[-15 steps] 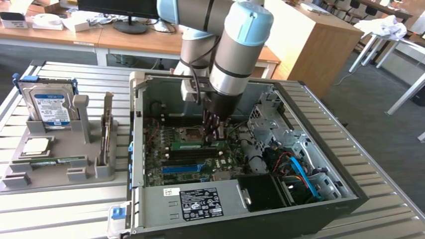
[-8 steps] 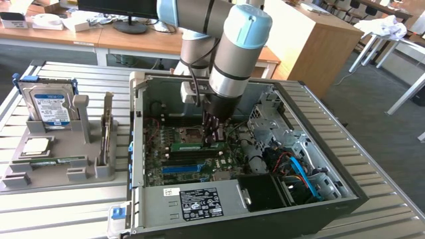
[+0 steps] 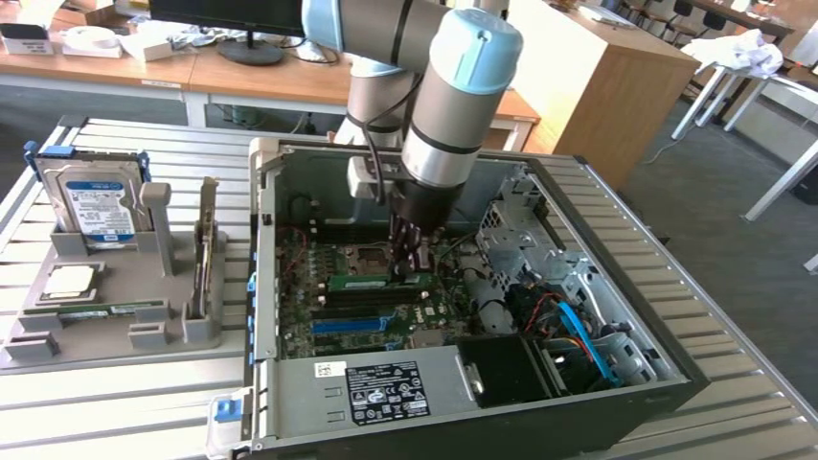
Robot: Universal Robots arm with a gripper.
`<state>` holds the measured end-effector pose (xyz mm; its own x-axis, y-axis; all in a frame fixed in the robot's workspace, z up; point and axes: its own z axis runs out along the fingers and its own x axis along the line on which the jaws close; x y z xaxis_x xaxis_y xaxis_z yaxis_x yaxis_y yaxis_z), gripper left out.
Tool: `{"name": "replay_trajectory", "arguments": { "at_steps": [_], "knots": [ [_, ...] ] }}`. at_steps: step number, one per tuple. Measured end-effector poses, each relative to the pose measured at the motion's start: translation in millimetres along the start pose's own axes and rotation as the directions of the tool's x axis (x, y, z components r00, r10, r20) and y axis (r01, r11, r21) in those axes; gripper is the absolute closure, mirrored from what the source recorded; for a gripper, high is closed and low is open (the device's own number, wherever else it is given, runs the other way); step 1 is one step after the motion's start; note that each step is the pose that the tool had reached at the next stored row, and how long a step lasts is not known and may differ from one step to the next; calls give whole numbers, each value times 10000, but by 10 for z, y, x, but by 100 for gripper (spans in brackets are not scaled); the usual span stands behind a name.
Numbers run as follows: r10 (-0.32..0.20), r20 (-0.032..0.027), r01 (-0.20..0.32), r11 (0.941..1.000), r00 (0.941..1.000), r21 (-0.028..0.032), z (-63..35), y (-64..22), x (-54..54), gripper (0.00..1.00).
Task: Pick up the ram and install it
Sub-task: 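Insert the ram into the slot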
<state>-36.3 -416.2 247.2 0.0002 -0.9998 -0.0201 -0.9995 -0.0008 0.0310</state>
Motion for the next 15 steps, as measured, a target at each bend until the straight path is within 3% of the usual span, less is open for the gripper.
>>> {"name": "replay_trajectory", "arguments": {
  "at_steps": [15],
  "knots": [
    [1,0,-1,10000,10000,-1,67,-2,-9,89]
  ]
}}
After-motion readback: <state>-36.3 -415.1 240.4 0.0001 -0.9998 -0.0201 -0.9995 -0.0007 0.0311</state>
